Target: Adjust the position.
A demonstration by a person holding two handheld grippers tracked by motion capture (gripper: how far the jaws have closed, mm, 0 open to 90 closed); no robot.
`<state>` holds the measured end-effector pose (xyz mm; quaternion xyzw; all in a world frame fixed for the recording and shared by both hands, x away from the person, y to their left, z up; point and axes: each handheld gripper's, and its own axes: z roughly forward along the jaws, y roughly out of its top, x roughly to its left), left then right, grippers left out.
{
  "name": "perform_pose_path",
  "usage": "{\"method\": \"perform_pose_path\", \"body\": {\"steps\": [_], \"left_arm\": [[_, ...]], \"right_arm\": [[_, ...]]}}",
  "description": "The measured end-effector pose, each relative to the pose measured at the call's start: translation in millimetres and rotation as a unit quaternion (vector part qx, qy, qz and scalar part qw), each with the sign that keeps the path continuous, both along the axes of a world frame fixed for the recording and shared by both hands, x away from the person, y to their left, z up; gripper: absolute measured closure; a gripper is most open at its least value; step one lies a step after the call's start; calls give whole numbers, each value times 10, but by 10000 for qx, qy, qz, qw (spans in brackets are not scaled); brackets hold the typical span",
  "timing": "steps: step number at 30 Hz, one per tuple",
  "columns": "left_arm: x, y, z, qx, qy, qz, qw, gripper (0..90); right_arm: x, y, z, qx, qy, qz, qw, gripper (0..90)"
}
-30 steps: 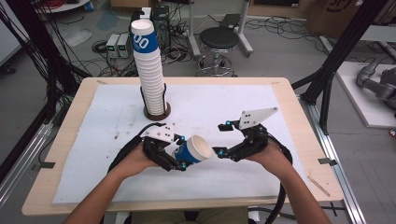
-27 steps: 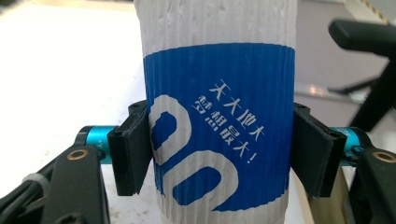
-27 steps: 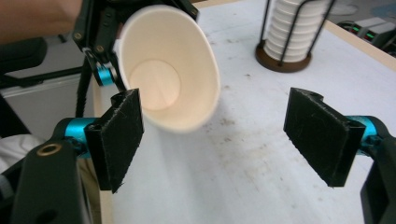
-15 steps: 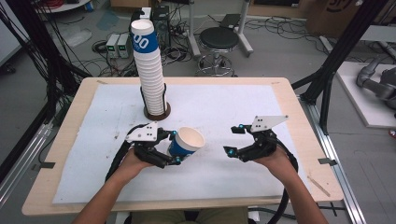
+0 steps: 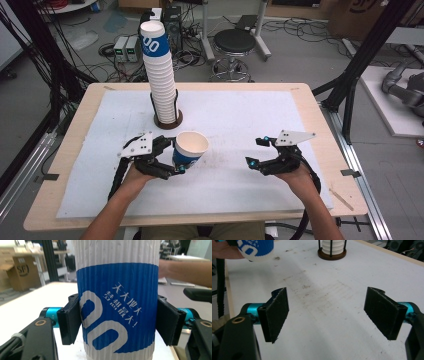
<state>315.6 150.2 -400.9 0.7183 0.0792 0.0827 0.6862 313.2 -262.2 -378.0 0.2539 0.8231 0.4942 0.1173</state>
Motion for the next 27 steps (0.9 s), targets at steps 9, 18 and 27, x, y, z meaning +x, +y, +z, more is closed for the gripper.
{"method": "perform_pose_path", "body": {"steps": [9, 18, 27], "left_arm": [[-5, 80, -34, -306, -28, 104, 9995, 293], [6, 93, -69, -295, -25, 188, 9994, 291], [-4, 83, -70, -152, -26, 281, 9995, 288]], "right_arm": [[-35, -97, -128, 86, 71, -230, 9997, 205], [-45, -159, -124, 122, -9, -338, 9994, 205], [-63, -170, -137, 95, -14, -350, 9993, 205]]}}
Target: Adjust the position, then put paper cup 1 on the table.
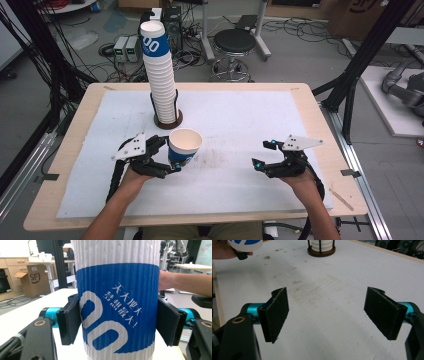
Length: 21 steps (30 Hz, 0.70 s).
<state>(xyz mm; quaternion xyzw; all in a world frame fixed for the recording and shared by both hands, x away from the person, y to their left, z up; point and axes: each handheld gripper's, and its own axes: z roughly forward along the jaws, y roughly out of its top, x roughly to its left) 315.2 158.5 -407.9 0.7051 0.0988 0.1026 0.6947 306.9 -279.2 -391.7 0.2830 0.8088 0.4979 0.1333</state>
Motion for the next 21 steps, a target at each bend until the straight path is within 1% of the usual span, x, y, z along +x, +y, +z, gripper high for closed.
{"method": "perform_pose_path", "body": {"steps": [4, 13, 17, 21], "left_arm": [[7, 2, -6, -6, 16, 18, 10000, 288], [-9, 3, 4, 24, 6, 48, 10000, 288], [-9, 8, 7, 4, 4, 69, 10000, 287], [-8, 19, -10, 55, 47, 98, 9999, 285]], "right_arm": [[8, -17, 23, 38, -68, -18, 10000, 205], [-5, -24, 27, 46, -53, -7, 10000, 205], [-12, -45, 51, 99, -96, -12, 9999, 205], [-5, -47, 38, 94, -100, -31, 9999, 205]]}}
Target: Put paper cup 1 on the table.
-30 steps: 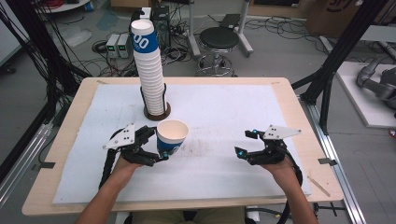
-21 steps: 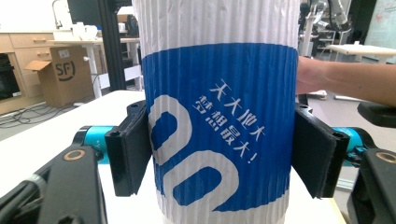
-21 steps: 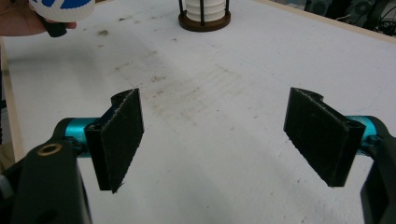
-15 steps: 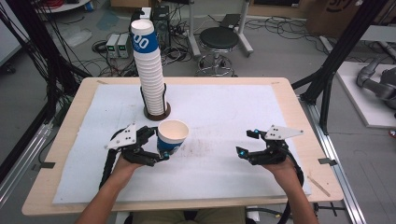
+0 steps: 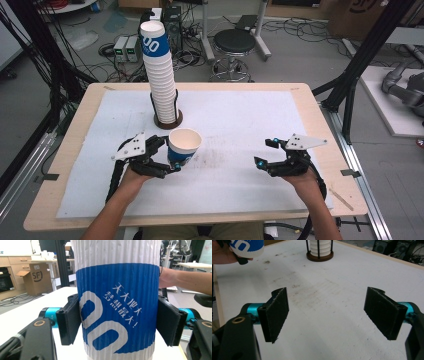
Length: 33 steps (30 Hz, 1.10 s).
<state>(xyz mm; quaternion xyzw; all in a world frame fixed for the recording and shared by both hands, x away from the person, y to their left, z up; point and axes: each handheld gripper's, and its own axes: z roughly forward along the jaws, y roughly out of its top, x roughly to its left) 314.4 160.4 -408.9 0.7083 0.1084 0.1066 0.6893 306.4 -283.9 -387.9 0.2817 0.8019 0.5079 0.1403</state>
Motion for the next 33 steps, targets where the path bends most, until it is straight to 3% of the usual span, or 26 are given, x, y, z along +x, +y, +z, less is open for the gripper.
{"method": "perform_pose_path", "body": {"steps": [13, 22, 28, 33], "left_arm": [[43, 190, -32, 10, 56, 274, 9996, 284], [150, 353, -144, -56, 292, 569, 9979, 283], [249, 372, -224, 129, 440, 727, 9963, 283], [330, 413, -307, 402, 606, 817, 9940, 284]], "right_arm": [[2, -4, -6, -16, -15, 9, 10000, 205], [-5, -5, -3, -13, -29, 30, 10000, 205], [-5, 13, 1, -11, -25, 51, 10000, 205], [-19, 16, 10, -12, -29, 75, 10000, 205]]}}
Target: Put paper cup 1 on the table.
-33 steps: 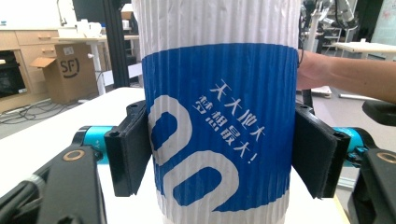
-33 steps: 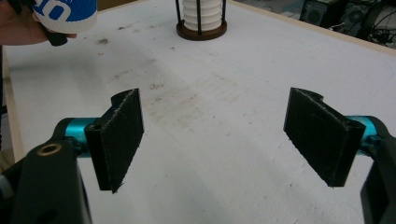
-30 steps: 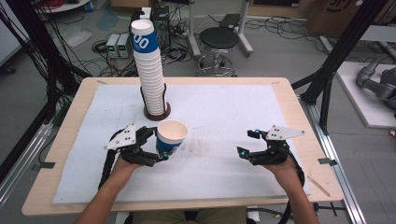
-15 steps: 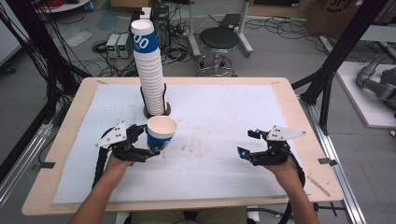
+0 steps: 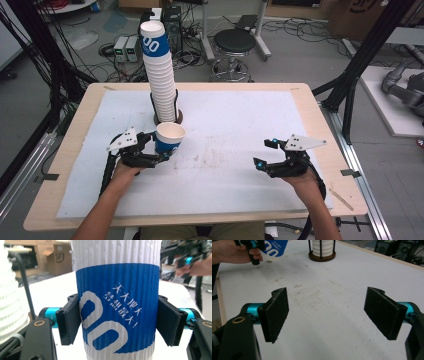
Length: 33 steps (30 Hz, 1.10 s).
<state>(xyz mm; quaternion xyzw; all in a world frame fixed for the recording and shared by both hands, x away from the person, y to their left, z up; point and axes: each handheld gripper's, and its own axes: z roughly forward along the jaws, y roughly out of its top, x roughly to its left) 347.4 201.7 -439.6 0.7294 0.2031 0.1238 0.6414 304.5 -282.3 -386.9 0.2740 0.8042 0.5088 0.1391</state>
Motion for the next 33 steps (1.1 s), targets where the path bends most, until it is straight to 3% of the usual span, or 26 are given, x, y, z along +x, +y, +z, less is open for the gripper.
{"method": "perform_pose_path", "body": {"steps": [7, 12, 19, 22, 24, 25, 29, 33], "left_arm": [[-4, 249, 22, -77, -43, 231, 9997, 286], [-20, 404, -64, 181, 137, 436, 9988, 286], [-5, 368, -121, 592, 330, 582, 9960, 288], [-1, 330, -117, 881, 463, 632, 9930, 289], [-5, 274, -114, 1262, 546, 636, 9885, 289], [-8, 259, -112, 1328, 522, 646, 9877, 288], [-33, 298, -94, 1302, 696, 740, 9863, 287], [-101, 375, -80, 1349, 741, 762, 9851, 280]], "right_arm": [[2, -14, 1, 19, -11, -2, 10000, 205], [0, -6, 9, 9, -16, 12, 10000, 206], [-2, 1, 32, 44, -57, 28, 10000, 206], [1, -4, 35, 30, -89, 35, 9999, 205], [-7, -7, 41, 42, -79, 26, 10000, 206], [-10, -9, 44, 44, -97, 33, 9999, 205], [-16, -20, 55, 48, -137, 35, 9999, 205], [-18, -11, 53, 52, -119, 38, 9999, 206]]}}
